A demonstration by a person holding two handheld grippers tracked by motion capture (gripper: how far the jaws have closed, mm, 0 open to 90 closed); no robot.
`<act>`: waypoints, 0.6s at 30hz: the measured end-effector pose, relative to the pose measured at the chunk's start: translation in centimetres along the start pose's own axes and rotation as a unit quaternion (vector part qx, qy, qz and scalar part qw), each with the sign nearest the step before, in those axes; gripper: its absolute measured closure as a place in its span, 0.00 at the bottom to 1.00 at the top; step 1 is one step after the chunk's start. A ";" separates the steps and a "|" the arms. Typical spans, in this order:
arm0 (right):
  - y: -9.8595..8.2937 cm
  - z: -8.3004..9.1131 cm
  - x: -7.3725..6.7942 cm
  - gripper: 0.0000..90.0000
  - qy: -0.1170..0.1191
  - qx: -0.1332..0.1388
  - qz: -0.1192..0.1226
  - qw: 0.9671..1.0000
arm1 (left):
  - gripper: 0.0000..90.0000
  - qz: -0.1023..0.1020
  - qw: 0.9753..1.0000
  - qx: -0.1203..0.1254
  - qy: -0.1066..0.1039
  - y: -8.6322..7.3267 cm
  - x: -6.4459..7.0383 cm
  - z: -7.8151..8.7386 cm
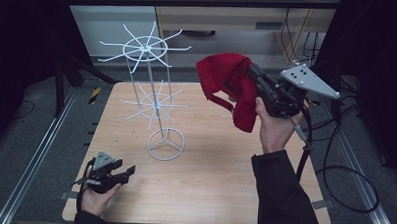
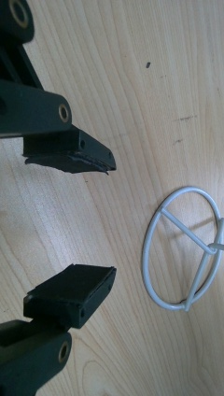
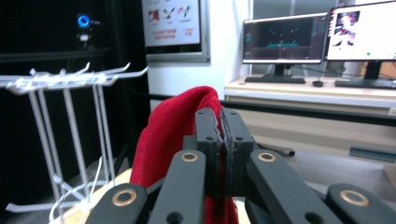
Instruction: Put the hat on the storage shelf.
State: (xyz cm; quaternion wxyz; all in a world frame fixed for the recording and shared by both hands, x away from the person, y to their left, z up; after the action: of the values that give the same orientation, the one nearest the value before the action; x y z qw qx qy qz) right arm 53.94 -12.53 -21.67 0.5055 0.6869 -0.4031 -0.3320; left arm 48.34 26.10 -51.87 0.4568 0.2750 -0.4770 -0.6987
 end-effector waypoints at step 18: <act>6.7 -4.7 -0.6 0.97 -0.020 0.072 -0.007 0.997 | 0.46 -0.003 1.000 -0.001 -0.005 0.0 0.1 0.0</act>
State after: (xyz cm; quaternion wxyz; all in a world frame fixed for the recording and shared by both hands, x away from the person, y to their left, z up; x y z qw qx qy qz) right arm 56.24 -11.13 -13.94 0.4445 0.7174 -0.4309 -0.3194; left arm 48.33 26.01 -51.88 0.4527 0.2727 -0.4781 -0.7016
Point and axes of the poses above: each handheld gripper's, and its own axes: z roughly backward along the jaws, y roughly out of its top, x roughly to its right, the point moved 8 cm from there along -z, roughly forward along the jaws, and after that the axes turned 14 degrees about x, right-handed, at the moved point
